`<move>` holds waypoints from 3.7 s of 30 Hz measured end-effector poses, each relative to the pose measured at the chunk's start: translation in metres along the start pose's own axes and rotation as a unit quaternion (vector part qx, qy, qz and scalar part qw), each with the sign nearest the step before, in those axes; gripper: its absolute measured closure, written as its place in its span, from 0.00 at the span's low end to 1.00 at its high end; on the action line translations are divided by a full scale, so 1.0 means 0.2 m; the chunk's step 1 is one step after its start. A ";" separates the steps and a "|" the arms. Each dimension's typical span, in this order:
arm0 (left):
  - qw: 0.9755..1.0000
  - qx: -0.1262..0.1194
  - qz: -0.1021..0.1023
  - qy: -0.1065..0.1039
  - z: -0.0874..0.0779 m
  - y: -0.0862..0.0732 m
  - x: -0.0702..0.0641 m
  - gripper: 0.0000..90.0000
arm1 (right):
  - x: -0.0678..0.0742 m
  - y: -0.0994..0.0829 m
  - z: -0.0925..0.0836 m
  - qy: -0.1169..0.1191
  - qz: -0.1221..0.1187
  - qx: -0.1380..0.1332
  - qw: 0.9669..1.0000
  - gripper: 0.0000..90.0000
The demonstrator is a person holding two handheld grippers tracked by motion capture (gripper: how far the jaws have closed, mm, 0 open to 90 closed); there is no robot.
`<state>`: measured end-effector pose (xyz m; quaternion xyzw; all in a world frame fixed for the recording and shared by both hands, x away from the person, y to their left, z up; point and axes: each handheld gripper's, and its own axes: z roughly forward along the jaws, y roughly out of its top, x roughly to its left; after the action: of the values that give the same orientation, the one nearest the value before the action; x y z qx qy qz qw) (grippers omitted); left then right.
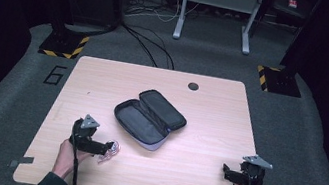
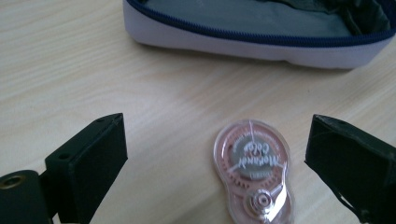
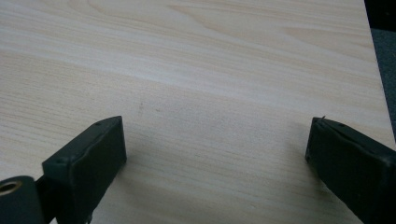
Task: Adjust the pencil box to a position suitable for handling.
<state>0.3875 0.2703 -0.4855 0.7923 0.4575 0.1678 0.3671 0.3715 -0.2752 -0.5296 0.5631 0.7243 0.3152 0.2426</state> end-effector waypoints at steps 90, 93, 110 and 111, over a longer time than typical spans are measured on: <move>0.997 0.061 -0.005 -0.055 0.27 0.32 0.03 0.49 | 0.00 0.00 0.00 0.001 0.005 -0.001 1.000 0.07; 0.996 0.059 -0.018 -0.061 0.27 0.30 0.01 0.49 | 0.00 0.00 0.00 0.001 0.004 -0.001 1.000 0.07; 0.994 0.062 0.005 -0.084 0.26 0.24 -0.12 0.50 | 0.00 0.00 0.00 0.000 0.000 -0.003 1.000 0.07; 0.994 0.062 0.002 -0.087 0.26 0.24 -0.13 0.50 | 0.00 0.00 0.00 0.000 0.000 -0.002 1.000 0.07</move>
<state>0.4343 0.2112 -0.4839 0.8261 0.4316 0.0707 0.3554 0.3709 -0.2751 -0.5294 0.5628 0.7237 0.3163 0.2438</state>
